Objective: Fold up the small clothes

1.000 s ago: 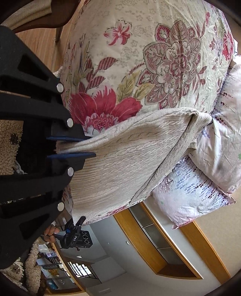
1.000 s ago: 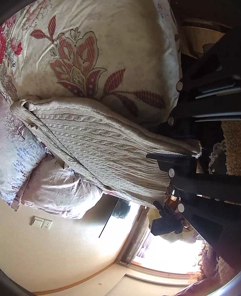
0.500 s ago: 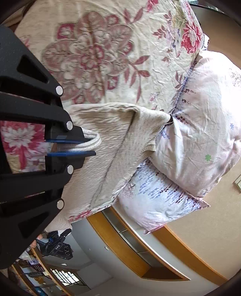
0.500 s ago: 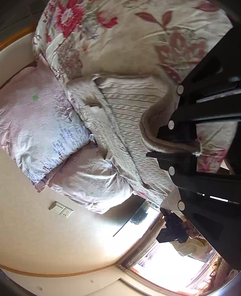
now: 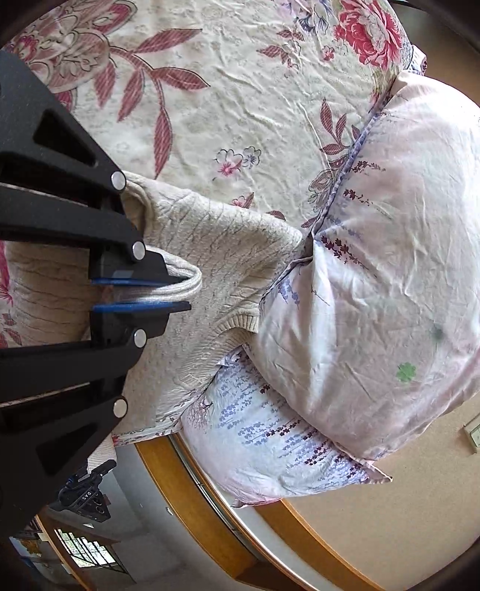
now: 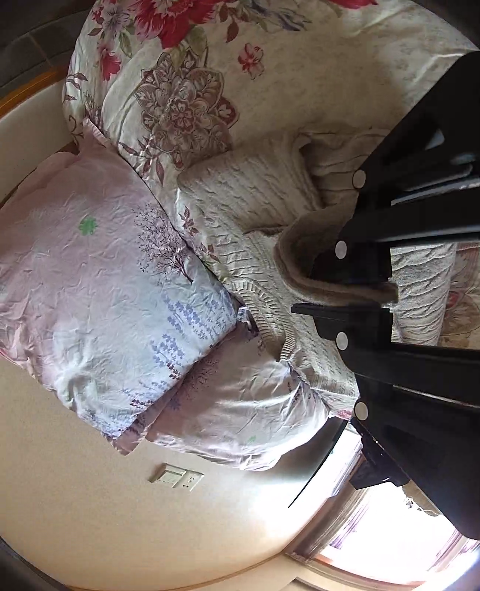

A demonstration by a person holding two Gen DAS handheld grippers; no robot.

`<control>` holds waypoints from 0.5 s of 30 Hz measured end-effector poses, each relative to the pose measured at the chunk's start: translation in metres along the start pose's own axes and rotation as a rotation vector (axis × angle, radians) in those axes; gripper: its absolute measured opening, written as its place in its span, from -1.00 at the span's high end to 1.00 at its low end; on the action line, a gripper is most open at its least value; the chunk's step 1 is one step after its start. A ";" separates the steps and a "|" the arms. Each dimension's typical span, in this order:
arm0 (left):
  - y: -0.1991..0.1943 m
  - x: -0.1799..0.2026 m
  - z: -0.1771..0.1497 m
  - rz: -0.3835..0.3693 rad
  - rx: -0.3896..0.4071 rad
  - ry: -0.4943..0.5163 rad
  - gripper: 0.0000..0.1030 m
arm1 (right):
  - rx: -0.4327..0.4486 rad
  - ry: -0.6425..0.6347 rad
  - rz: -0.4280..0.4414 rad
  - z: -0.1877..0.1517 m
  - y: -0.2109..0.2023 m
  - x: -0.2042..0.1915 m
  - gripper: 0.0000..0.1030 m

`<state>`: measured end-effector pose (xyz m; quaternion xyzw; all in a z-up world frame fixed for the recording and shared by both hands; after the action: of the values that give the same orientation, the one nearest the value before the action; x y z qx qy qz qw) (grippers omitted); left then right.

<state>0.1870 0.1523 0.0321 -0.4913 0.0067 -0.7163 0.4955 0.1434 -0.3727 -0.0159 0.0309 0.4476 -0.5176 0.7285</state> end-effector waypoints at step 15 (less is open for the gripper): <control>-0.004 -0.010 0.006 0.042 -0.004 0.016 -0.45 | -0.096 0.091 -0.081 0.008 0.011 0.026 -0.24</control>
<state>0.1893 0.1641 0.0306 -0.4862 0.0226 -0.7096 0.5095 0.1590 -0.3909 -0.0338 0.0014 0.5055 -0.5227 0.6865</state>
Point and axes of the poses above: each gripper's, at about its wrist camera, not at the fingertips, and y roughly the way its jaws point, x to its right, z to its top, the point moved 2 cm from there along y, roughly the way its jaws point, and after that the axes turned 4 degrees about -z, right-handed, at the moved point
